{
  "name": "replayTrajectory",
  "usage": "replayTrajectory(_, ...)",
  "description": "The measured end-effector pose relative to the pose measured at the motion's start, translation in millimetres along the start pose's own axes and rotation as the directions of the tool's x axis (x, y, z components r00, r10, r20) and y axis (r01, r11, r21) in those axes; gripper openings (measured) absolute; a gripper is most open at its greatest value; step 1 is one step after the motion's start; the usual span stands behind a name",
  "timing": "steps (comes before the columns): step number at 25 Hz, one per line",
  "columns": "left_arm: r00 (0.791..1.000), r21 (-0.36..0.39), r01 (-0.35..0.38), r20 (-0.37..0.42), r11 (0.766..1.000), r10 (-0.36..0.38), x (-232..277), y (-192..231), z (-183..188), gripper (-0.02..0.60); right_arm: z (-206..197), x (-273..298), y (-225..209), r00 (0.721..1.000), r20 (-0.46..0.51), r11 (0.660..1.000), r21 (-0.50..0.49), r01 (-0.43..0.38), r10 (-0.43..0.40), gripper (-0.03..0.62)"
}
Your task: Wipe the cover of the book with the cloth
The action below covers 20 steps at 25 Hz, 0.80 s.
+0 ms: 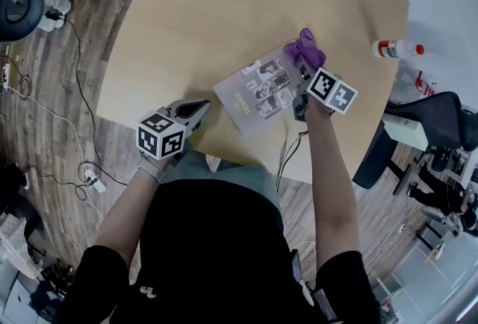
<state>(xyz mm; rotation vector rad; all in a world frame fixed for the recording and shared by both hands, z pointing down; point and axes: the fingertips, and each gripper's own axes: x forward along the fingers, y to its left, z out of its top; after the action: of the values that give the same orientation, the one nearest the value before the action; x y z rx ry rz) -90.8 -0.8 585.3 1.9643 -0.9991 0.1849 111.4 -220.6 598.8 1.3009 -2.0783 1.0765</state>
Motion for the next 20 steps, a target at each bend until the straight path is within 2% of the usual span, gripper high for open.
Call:
replayTrajectory(14,0.999,0.098,0.044,-0.028,0.994,-0.042,21.9,-39.3,18.4,0.02,-48.0,-71.9,-54.7,0.998,-0.008,0.995,0.067,0.067,-0.067,0.16)
replayTrajectory(20,0.999,0.142,0.049,0.012,0.989,-0.051,24.5,-64.6,38.6,0.02,-56.4,-120.1,-54.0,0.997,0.059,0.997,0.054,0.055,-0.058,0.16)
